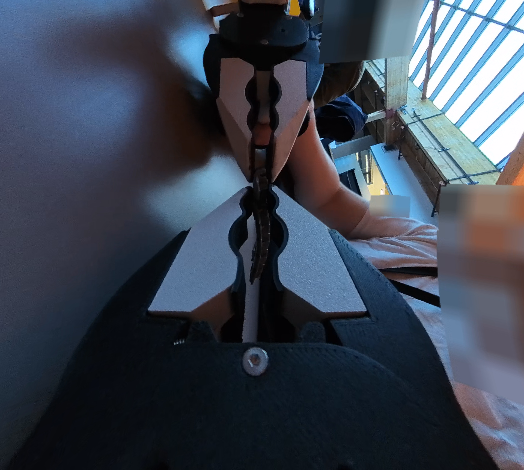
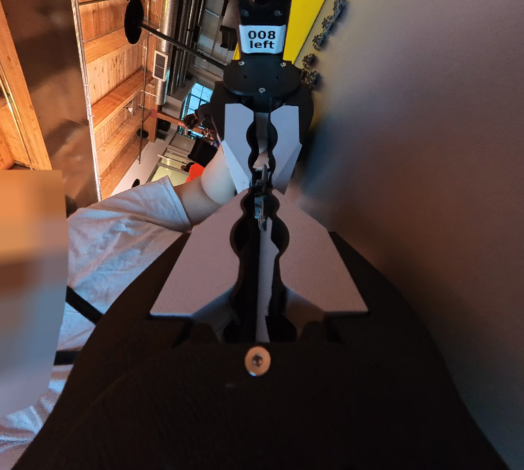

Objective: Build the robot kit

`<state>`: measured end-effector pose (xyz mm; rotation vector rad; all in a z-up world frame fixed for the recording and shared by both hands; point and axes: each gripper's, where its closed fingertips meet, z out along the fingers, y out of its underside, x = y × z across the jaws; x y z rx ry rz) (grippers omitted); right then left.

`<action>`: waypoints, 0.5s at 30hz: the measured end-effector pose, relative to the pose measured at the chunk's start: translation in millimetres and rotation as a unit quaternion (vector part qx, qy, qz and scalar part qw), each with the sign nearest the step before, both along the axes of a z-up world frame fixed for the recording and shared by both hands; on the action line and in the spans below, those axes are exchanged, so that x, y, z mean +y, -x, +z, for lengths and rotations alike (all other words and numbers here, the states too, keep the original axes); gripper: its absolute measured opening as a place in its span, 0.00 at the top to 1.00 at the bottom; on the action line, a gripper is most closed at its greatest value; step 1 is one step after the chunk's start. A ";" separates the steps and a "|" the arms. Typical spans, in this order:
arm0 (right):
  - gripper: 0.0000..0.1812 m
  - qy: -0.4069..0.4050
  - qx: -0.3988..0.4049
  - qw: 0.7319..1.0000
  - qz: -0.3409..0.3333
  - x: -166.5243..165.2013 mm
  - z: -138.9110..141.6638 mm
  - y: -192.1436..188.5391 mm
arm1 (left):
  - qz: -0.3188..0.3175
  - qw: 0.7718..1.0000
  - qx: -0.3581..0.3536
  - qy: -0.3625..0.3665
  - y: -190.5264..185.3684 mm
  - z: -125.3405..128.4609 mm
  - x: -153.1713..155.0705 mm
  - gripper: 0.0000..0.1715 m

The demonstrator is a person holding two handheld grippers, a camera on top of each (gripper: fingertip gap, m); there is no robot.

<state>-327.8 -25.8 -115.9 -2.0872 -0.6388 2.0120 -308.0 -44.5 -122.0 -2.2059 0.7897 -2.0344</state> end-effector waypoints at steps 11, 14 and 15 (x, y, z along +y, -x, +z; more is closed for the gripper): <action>0.97 0.002 0.017 0.997 -0.073 5.1 3.9 4.8 | 0.002 1.000 -0.012 -0.005 1.1 2.9 1.2 0.96; 0.95 -0.014 0.022 0.996 -0.089 7.0 6.7 3.5 | 0.010 1.000 -0.011 -0.021 -0.7 2.9 3.2 0.96; 0.94 -0.018 0.021 0.995 -0.091 7.1 6.7 3.4 | 0.009 1.000 -0.008 -0.025 -1.5 2.1 3.5 0.96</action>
